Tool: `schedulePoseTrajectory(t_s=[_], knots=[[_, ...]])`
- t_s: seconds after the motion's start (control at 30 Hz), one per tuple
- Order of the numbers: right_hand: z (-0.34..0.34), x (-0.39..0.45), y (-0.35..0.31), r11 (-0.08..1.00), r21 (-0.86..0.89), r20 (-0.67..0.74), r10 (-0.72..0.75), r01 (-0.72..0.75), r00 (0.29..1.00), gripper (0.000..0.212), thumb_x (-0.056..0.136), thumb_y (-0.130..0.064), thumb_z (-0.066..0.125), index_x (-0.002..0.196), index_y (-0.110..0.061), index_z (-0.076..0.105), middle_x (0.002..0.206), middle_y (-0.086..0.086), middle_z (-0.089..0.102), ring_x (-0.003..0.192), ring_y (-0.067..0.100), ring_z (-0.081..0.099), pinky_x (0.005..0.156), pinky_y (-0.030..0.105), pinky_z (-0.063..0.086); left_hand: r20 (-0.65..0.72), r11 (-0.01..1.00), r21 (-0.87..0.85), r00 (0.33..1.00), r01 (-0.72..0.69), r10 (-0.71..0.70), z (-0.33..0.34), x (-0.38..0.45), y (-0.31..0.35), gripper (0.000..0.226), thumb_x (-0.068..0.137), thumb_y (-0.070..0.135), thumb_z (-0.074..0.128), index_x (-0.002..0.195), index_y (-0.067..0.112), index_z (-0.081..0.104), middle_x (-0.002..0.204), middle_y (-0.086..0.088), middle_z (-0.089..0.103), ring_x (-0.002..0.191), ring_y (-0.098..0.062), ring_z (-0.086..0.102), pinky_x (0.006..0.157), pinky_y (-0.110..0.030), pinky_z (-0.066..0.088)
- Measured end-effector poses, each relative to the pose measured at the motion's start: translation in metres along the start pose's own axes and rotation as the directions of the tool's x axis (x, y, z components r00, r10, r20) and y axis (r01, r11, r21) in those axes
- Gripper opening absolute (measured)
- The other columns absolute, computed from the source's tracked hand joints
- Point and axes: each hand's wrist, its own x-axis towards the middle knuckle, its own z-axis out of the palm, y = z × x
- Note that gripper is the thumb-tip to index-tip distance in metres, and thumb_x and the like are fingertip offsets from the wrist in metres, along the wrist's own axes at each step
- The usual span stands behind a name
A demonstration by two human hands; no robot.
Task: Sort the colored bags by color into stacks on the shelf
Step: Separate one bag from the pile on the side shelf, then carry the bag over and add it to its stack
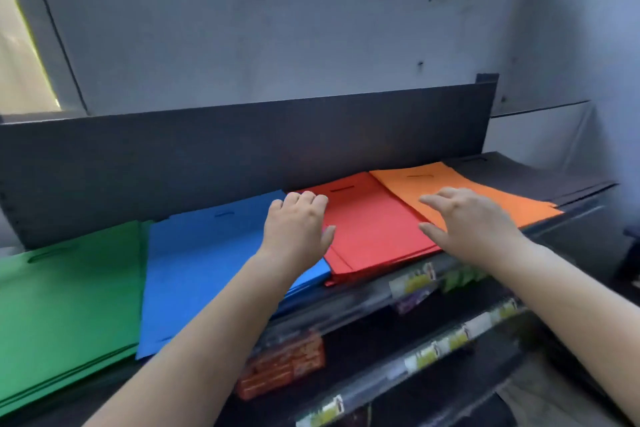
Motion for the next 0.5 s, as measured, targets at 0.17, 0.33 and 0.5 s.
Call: schedulePoseTrajectory(t_s=[0.17, 0.33, 0.5], knots=[[-0.002, -0.028, 0.103, 0.988, -0.047, -0.002, 0.145, -0.145, 0.989, 0.054, 0.094, -0.048, 0.046, 0.142, -0.024, 0.040, 0.138, -0.002, 0.048, 0.126, 0.020, 0.045, 0.097, 0.035, 0.041, 0.010, 0.996, -0.050, 0.997, -0.075, 0.075, 0.019, 0.047, 0.097, 0.047, 0.094, 0.046, 0.043, 0.133, 0.019, 0.042, 0.134, 0.001, 0.047, 0.124, -0.022, 0.041, 0.096, -0.035, 0.032], [-0.003, -0.054, 0.187, 0.955, -0.085, 0.023, 0.287, -0.284, 0.958, 0.055, 0.094, -0.047, 0.046, 0.143, -0.024, 0.037, 0.138, -0.004, 0.047, 0.127, 0.019, 0.043, 0.098, 0.033, 0.039, 0.008, 0.974, -0.140, 0.983, -0.181, 0.184, 0.034, 0.091, 0.188, 0.047, 0.095, 0.046, 0.044, 0.134, 0.019, 0.041, 0.135, 0.001, 0.047, 0.126, -0.022, 0.040, 0.098, -0.036, 0.030], [-0.003, -0.070, 0.259, 0.899, -0.157, 0.036, 0.419, -0.409, 0.907, 0.056, 0.094, -0.048, 0.045, 0.143, -0.024, 0.036, 0.140, -0.001, 0.046, 0.126, 0.021, 0.043, 0.098, 0.035, 0.040, 0.003, 0.924, -0.223, 0.948, -0.311, 0.319, 0.044, 0.143, 0.283, 0.046, 0.094, 0.045, 0.045, 0.132, 0.018, 0.042, 0.135, -0.001, 0.046, 0.126, -0.024, 0.039, 0.097, -0.038, 0.030]])
